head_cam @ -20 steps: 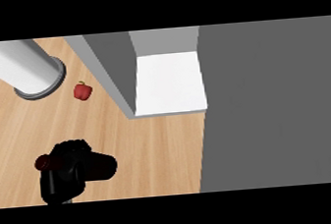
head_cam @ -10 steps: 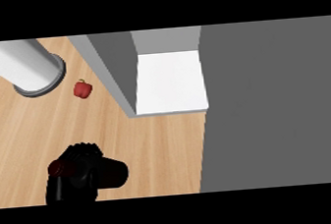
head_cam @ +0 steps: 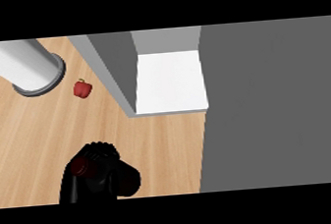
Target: Pick up the wine, place it into the cabinet and close the cabinet
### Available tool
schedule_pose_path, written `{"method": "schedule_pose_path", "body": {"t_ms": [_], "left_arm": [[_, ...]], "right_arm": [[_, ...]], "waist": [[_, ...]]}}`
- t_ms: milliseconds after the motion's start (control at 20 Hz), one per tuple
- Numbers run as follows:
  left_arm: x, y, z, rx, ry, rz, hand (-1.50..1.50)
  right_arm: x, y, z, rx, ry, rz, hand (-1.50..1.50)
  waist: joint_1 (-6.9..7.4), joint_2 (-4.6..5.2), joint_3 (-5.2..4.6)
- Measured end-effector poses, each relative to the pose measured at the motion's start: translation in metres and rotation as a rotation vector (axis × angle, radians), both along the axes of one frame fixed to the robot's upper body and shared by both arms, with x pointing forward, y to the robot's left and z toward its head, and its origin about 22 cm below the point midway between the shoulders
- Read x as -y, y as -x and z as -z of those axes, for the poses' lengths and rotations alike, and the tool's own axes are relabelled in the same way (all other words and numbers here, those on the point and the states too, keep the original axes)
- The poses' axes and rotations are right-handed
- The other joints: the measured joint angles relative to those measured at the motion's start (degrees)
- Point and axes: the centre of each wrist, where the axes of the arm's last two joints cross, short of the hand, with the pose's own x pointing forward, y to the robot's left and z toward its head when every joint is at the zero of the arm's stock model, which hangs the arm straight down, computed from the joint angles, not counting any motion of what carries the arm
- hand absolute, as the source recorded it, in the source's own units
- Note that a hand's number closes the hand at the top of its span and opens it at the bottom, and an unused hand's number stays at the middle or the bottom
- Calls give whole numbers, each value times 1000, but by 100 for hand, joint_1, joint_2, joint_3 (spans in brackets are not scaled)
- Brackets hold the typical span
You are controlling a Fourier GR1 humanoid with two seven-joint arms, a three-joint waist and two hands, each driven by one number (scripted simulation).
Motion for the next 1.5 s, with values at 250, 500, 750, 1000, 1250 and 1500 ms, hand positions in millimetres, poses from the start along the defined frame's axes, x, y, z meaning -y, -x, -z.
{"method": "schedule_pose_path", "body": {"t_ms": [250, 500, 750, 1000, 1250, 1500], "left_arm": [[16, -23, -27, 4, -12, 11, 150], [46, -44, -40, -1, -1, 37, 150], [68, -66, -48, -13, -19, 31, 150], [84, -86, -45, -18, -80, 5, 150], [91, -101, -39, -27, -147, -21, 150], [101, -115, -24, -48, -186, -49, 150]], "right_arm": [[6, 0, -2, 1, 20, 20, -150], [7, 1, 1, 7, 13, 17, -150], [12, 0, 1, 14, 16, 32, -150], [17, 0, 1, 20, 23, 30, -150], [23, 1, 0, 27, 43, 39, -150], [27, 0, 0, 33, 36, 41, -150]], "waist": [[-18, 3, 0], [-30, 7, 0], [-41, 9, -1], [-49, 11, -1], [-51, 11, -3], [-77, 16, -3]]}}
